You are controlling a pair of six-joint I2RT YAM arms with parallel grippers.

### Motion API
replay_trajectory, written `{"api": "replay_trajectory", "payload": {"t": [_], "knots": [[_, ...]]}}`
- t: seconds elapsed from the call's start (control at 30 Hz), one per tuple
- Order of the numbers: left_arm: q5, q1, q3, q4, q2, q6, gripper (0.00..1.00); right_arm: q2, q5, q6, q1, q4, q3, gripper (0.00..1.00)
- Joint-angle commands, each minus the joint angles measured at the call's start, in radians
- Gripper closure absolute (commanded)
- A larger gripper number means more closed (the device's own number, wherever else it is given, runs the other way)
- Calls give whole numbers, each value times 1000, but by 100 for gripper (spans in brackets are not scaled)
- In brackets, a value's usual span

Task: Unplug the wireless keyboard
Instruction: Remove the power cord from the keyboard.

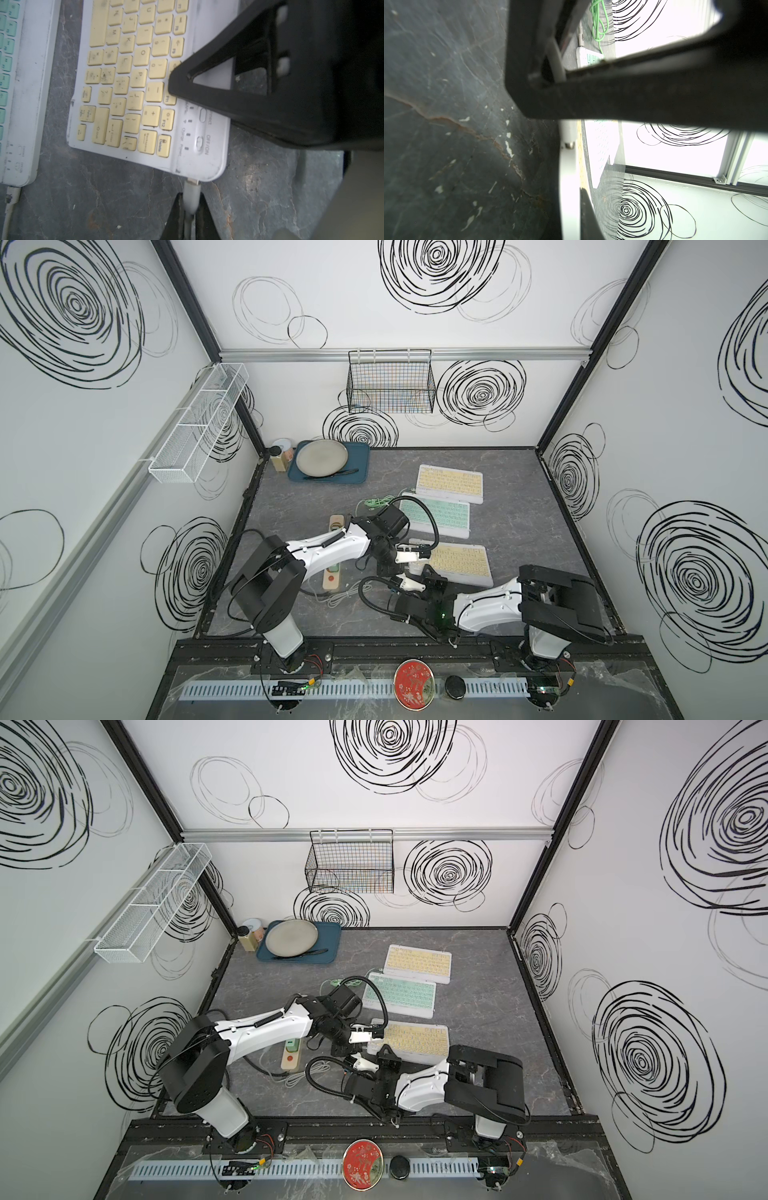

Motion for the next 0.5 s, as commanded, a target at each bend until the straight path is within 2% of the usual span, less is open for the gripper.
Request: {"api": "replay_trajectory", "payload": {"t": [0.0,0.1,0.33,0.47], "knots": [[-125,56,-23,-90,-11,-2,100,-80,-23,75,-8,-31,-65,100],[-131,63,-23,-87,-13,-10,100,-104,-34,47,2,-8,-88,100],[-125,62,-37,-59,-52,-32,100,44,91,71,2,-51,-43,100],[-127,29,-29,-62,-78,-45,100,-12,189,21,-7,47,-82,100]]}}
